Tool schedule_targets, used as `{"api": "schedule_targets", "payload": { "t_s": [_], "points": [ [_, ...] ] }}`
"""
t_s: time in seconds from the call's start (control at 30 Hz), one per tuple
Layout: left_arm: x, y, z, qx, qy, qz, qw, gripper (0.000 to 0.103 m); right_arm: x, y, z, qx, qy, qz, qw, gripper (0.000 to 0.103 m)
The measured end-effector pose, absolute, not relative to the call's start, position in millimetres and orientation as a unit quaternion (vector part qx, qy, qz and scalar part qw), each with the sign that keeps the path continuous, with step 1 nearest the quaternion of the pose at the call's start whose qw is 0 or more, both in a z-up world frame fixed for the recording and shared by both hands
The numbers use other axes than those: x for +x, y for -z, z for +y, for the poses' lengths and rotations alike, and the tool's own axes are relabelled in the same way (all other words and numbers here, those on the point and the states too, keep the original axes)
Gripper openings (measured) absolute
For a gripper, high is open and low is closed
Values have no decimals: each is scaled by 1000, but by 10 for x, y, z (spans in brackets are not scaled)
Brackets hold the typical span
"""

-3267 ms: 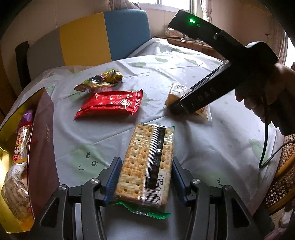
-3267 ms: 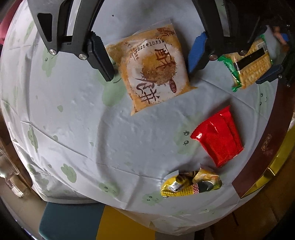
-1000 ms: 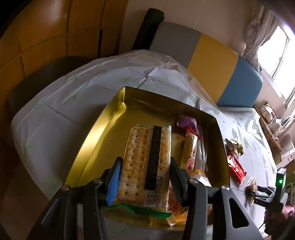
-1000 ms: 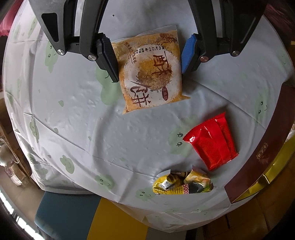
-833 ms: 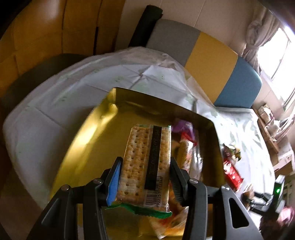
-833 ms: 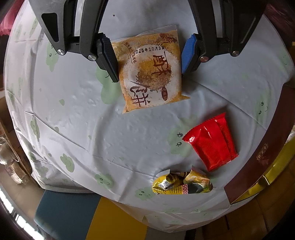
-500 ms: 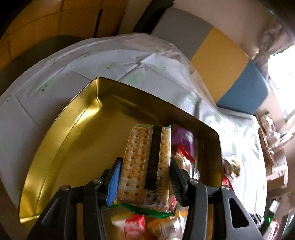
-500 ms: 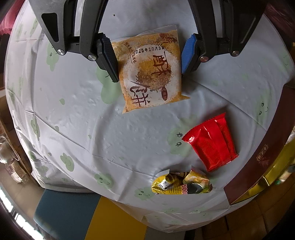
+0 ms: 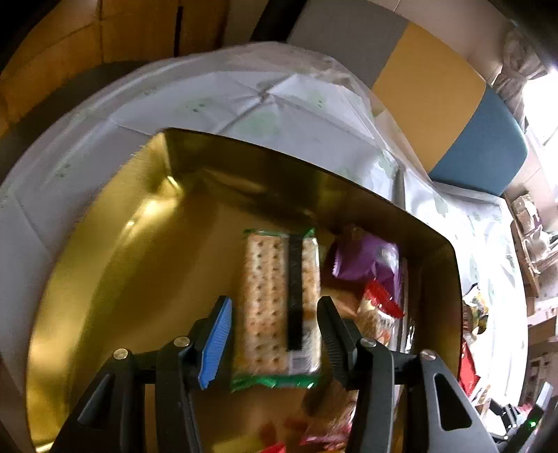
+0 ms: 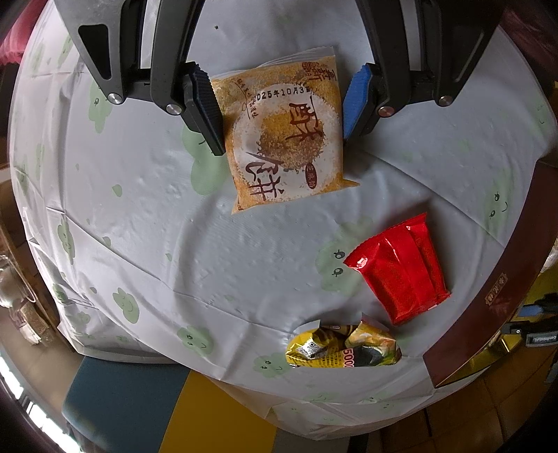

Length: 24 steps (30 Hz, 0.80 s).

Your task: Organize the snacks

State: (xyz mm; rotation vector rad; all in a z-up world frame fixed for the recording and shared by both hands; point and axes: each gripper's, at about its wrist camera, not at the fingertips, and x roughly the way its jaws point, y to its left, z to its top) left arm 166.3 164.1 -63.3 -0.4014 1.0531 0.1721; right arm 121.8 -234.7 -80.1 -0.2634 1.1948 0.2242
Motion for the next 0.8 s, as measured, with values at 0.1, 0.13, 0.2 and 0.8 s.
{"api": "schedule_targets", "payload": {
  "t_s": [0.1, 0.13, 0.2, 0.8],
  "points": [
    [1520, 570, 1652, -175, -92, 489, 850, 51, 1219, 803, -2337, -125, -105, 559, 813, 62],
    [1467, 551, 1650, -170, -95, 486, 852, 51, 1220, 802, -2337, -126, -104, 559, 813, 62],
    [1372, 529, 1635, -159, -98, 481, 857, 51, 1219, 802, -2330, -127, -104, 558, 813, 62],
    [1504, 563, 1443, -103, -100, 497, 856, 36, 1172, 786, -2279, -130, -100, 555, 815, 62]
  ]
}}
